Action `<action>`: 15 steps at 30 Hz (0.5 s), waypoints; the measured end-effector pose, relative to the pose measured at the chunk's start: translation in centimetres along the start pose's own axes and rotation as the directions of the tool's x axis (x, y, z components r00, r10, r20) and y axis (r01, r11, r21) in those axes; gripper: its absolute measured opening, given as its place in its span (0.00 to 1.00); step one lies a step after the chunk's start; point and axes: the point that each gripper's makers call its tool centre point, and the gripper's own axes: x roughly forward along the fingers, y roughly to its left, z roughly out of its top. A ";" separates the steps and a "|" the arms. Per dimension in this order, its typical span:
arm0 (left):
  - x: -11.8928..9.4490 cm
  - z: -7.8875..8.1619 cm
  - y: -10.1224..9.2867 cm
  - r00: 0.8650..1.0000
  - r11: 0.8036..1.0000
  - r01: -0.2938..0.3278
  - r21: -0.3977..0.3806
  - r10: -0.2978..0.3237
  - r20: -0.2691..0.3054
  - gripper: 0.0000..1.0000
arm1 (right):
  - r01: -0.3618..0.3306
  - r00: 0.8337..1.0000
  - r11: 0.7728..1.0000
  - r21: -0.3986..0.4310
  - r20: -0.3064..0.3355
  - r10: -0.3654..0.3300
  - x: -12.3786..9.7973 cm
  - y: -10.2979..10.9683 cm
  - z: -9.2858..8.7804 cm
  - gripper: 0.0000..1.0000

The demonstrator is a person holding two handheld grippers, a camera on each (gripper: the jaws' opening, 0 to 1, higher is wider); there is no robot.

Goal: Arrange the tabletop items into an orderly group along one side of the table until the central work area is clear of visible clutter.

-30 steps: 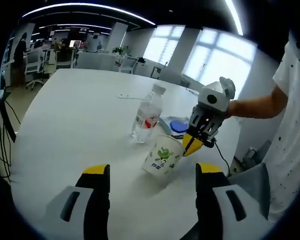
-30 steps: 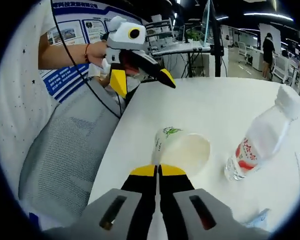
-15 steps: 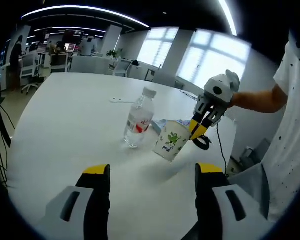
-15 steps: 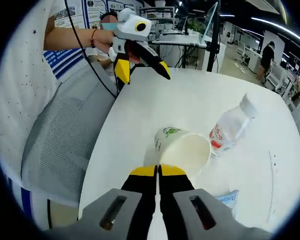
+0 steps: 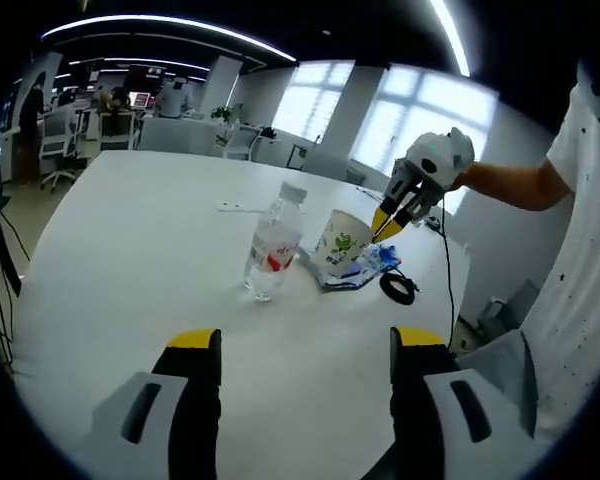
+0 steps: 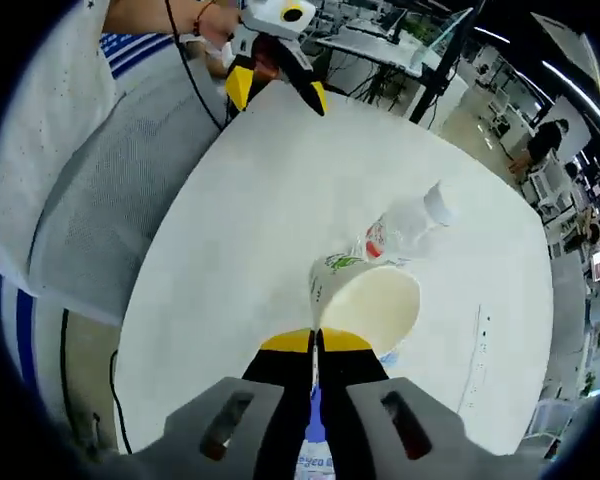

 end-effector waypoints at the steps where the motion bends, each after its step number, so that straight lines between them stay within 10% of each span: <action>1: -0.1 0.0 0.0 1.000 1.000 -0.001 -0.002 0.001 0.002 0.69 | 0.002 1.000 1.000 -0.026 -0.018 -0.002 0.1 -0.2 -0.2 0.00; 15: -0.7 -0.7 0.4 1.000 0.999 -0.020 -0.029 0.020 0.012 0.69 | -0.056 0.977 0.945 -0.321 -0.213 -0.015 2.7 -2.8 -1.8 0.00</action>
